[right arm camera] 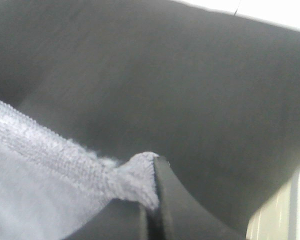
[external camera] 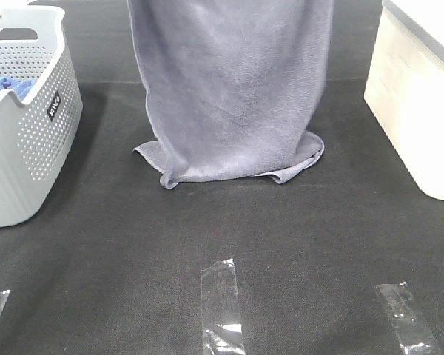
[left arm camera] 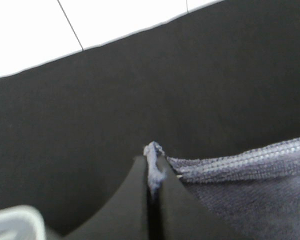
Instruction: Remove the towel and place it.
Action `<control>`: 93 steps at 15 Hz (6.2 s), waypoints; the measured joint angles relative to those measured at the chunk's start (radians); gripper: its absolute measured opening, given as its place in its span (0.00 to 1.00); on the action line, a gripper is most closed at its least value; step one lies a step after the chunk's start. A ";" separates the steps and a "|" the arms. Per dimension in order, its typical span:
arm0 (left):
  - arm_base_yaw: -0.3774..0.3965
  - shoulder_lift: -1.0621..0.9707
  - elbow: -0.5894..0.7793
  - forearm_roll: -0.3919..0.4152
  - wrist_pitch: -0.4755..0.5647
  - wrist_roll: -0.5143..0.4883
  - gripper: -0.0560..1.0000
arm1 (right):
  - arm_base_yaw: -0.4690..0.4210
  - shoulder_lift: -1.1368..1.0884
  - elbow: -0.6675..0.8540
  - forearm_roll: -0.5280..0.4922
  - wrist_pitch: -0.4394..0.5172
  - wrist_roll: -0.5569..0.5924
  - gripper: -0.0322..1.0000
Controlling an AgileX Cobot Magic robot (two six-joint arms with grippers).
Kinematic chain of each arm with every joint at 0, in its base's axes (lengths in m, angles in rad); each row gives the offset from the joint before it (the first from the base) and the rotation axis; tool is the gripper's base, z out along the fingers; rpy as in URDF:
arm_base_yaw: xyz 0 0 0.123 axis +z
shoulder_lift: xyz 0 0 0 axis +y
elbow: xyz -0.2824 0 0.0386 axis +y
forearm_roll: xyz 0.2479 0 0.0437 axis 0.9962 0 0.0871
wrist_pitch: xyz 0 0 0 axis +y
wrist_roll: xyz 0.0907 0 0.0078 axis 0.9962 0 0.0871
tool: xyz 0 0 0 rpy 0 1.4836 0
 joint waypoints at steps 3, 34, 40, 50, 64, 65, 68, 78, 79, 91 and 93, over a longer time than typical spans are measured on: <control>0.065 0.077 0.000 0.003 -0.319 -0.042 0.05 | 0.004 0.070 0.004 -0.034 -0.298 0.000 0.03; 0.133 0.107 -0.067 -0.455 0.364 0.052 0.05 | 0.014 0.086 -0.023 -0.014 0.410 0.079 0.03; 0.136 -0.016 0.189 -0.482 0.363 0.052 0.05 | 0.009 0.049 0.047 0.065 0.412 0.106 0.03; -0.033 -0.435 0.955 -0.506 0.344 0.044 0.05 | 0.009 -0.370 0.763 0.156 0.416 0.069 0.03; -0.427 -0.725 1.603 -0.515 0.197 -0.303 0.05 | 0.009 -0.929 1.437 0.261 0.430 0.074 0.03; -0.460 -0.730 1.618 -0.522 0.196 -0.322 0.05 | 0.009 -0.960 1.469 0.261 0.430 0.079 0.03; -0.573 -0.732 1.633 -0.520 0.195 -0.371 0.05 | 0.005 -1.029 1.529 0.260 0.431 0.099 0.03; -0.623 -0.732 1.655 -0.442 0.320 -0.464 0.62 | -0.006 -1.065 1.542 0.132 0.431 0.134 0.48; -0.623 -0.732 1.655 -0.442 0.320 -0.464 0.65 | -0.006 -1.065 1.542 0.131 0.431 0.134 0.55; -0.623 -0.732 1.654 -0.375 0.285 -0.464 0.67 | -0.006 -1.065 1.542 0.131 0.431 0.134 0.63; -0.623 -0.732 1.623 -0.307 0.275 -0.464 0.67 | -0.006 -1.065 1.542 0.131 0.404 0.134 0.63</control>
